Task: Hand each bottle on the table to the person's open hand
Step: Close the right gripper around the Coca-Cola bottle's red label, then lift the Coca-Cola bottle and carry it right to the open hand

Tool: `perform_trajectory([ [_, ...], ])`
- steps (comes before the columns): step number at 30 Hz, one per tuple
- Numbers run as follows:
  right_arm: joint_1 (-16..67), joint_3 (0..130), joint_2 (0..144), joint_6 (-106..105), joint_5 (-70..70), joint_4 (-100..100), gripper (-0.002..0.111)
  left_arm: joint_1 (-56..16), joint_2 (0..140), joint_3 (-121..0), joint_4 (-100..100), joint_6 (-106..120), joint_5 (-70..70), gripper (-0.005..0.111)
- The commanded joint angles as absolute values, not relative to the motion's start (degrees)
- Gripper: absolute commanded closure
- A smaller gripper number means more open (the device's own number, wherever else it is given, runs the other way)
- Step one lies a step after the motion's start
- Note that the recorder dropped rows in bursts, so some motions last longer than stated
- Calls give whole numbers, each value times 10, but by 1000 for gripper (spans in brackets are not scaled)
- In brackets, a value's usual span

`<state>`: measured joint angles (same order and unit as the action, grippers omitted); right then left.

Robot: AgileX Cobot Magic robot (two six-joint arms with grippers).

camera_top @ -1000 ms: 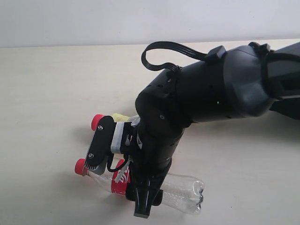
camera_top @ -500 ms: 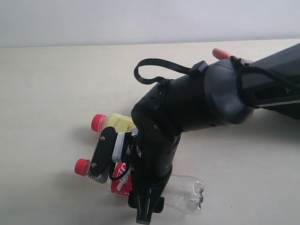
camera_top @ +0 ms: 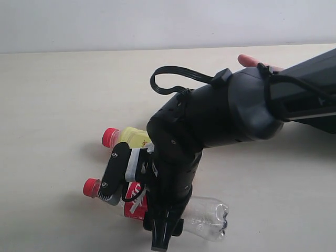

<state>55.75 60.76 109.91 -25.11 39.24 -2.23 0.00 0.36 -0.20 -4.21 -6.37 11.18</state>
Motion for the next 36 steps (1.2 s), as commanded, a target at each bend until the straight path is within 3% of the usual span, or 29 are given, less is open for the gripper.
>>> perform_trajectory([
  [1, 559, 609, 1099, -252, 388, -26, 50, 0, 0, 0, -44, -63, 114, 107],
  [9, 559, 609, 1099, -252, 393, -26, 108, 0, 0, 0, -44, -63, 114, 107],
  [17, 559, 609, 1083, -254, 393, -26, 108, 0, 0, 0, -44, -63, 114, 107],
  [30, 559, 611, 902, -251, 440, -61, 108, 0, 0, 0, -44, -63, 114, 107],
  [36, 559, 617, 812, -106, 463, 21, 108, 0, 0, 0, -44, -63, 114, 107],
])
